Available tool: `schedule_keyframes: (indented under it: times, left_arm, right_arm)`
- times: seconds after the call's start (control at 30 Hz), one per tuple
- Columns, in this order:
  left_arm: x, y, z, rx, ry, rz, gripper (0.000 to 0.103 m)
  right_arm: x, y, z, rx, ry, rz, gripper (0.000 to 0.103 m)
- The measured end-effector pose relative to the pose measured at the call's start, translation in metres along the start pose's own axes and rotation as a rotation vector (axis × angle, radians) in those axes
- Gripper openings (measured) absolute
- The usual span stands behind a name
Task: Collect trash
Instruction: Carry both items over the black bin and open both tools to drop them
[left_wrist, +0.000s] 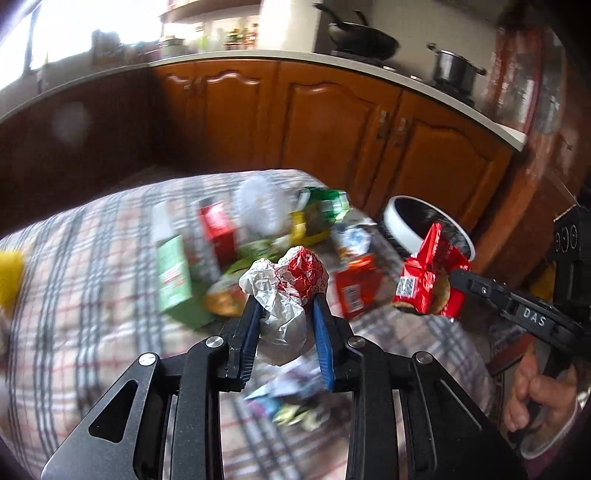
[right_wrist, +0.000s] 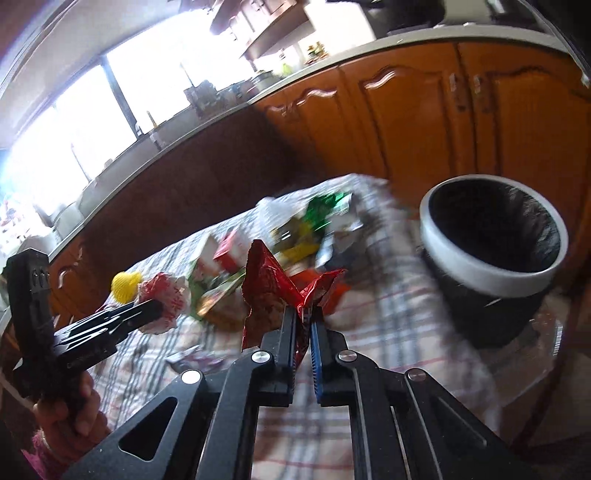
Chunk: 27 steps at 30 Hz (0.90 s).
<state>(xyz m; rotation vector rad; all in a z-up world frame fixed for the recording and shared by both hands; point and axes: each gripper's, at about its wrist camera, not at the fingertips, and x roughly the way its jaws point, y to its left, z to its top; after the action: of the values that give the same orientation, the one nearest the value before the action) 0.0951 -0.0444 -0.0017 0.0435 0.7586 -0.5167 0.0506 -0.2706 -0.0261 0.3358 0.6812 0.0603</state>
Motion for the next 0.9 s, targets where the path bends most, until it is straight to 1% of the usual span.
schedule_keyframes:
  times: [0.17, 0.33, 0.43, 0.6, 0.67, 0.73, 0.9]
  left_arm:
    - [0.018, -0.039, 0.020, 0.055, 0.014, -0.063, 0.026]
    - [0.042, -0.086, 0.046, 0.109, 0.029, -0.117, 0.026]
    - [0.063, -0.113, 0.062, 0.132, 0.048, -0.143, 0.026]
    - [0.098, -0.156, 0.087, 0.168, 0.093, -0.183, 0.026]
    - [0.113, -0.172, 0.097, 0.188, 0.106, -0.179, 0.026]
    - [0.131, -0.185, 0.106, 0.194, 0.138, -0.190, 0.026]
    - [0.170, -0.201, 0.115, 0.200, 0.190, -0.171, 0.026]
  right_arm:
    - [-0.021, -0.039, 0.015, 0.035, -0.052, -0.086, 0.007]
    - [-0.035, -0.078, 0.031, 0.058, -0.087, -0.171, 0.007]
    - [-0.039, -0.103, 0.043, 0.071, -0.089, -0.222, 0.007]
    - [-0.035, -0.131, 0.059, 0.074, -0.077, -0.289, 0.007]
    - [-0.031, -0.141, 0.066, 0.084, -0.069, -0.303, 0.007]
    - [-0.028, -0.148, 0.071, 0.085, -0.059, -0.312, 0.007]
    - [-0.013, -0.169, 0.080, 0.096, -0.030, -0.322, 0.007]
